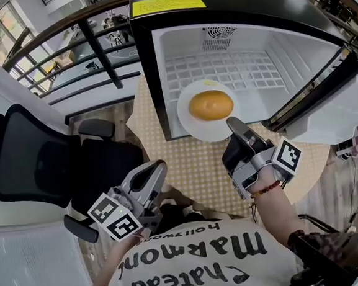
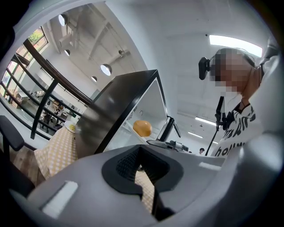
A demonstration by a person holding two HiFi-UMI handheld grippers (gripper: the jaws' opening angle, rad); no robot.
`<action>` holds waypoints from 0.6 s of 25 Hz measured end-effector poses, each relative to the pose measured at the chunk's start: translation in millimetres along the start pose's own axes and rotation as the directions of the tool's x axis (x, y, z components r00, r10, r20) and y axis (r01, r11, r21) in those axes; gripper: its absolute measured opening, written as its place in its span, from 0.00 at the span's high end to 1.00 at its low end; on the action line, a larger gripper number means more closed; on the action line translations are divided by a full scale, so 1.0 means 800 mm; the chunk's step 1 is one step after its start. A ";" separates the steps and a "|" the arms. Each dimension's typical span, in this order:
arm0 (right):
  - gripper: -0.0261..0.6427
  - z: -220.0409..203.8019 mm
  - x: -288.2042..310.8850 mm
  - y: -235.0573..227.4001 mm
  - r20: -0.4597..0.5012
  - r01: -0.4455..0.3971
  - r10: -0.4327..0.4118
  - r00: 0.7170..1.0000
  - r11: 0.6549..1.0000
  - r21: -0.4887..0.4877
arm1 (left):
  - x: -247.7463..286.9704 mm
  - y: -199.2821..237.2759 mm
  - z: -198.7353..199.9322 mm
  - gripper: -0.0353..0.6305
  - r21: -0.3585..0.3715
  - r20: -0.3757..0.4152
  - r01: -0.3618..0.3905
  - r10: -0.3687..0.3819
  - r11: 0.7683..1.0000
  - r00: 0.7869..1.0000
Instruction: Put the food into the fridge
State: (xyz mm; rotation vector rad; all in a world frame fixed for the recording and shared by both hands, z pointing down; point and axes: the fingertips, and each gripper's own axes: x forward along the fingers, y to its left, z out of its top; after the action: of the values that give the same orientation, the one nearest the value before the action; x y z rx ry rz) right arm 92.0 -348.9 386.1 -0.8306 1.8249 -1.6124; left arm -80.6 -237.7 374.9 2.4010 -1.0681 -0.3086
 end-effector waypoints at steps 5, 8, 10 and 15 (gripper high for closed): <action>0.92 -0.003 0.027 0.004 0.052 0.050 -0.049 0.997 0.998 -0.027 | 0.004 0.025 0.013 0.94 -0.013 -0.003 0.035 -0.035 0.999 0.999; 0.92 -0.006 0.038 0.008 0.098 0.072 -0.070 0.993 0.997 -0.023 | 0.012 0.038 0.024 0.94 -0.023 -0.028 0.077 -0.077 0.997 0.997; 0.92 -0.007 0.041 0.010 0.135 0.091 -0.088 0.987 0.996 -0.022 | 0.016 0.042 0.033 0.94 -0.019 -0.047 0.110 -0.110 0.994 0.993; 0.92 -0.004 0.040 0.012 0.219 0.120 -0.115 0.969 0.993 -0.010 | 0.026 0.046 0.054 0.94 -0.009 -0.069 0.183 -0.183 0.983 0.981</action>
State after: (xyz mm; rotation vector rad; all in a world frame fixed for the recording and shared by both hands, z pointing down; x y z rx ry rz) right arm 68.3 -370.6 376.6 -1.0995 1.6690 -1.5067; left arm -106.8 -289.0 356.7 2.4936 -0.8174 -0.2859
